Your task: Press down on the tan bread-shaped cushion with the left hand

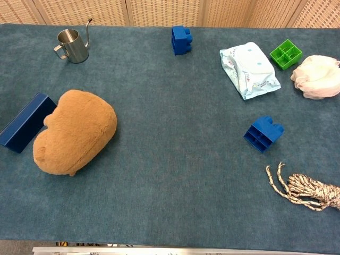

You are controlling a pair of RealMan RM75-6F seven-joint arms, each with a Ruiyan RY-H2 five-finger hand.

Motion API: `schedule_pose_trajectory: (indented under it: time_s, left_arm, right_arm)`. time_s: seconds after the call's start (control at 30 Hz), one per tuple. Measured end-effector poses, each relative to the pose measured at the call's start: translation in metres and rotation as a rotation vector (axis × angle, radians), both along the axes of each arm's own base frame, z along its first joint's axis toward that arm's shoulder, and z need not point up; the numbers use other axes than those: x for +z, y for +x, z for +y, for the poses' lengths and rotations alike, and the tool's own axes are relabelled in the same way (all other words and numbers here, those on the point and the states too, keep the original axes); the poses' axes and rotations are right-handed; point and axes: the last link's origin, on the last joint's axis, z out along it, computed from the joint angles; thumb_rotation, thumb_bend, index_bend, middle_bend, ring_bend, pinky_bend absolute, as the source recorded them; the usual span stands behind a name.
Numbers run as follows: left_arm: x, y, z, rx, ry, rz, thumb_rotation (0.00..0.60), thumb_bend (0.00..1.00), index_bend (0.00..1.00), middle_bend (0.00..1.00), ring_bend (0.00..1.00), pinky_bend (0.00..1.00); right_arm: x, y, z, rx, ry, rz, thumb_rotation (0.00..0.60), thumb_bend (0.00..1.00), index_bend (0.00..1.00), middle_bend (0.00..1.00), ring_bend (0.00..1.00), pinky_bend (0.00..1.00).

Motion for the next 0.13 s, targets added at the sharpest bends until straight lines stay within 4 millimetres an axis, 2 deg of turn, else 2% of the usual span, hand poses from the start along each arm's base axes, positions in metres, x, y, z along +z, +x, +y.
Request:
schedule_pose_trajectory:
  time_s: [0.13]
  left_arm:
    - [0.0028, -0.0078, -0.0122, 0.025, 0.023, -0.008, 0.509, 0.02, 0.18, 0.09, 0.06, 0.00]
  right_arm:
    - [-0.0016, 0.0019, 0.0022, 0.008, 0.004, -0.003, 0.600, 0.01, 0.26, 0.34, 0.16, 0.22]
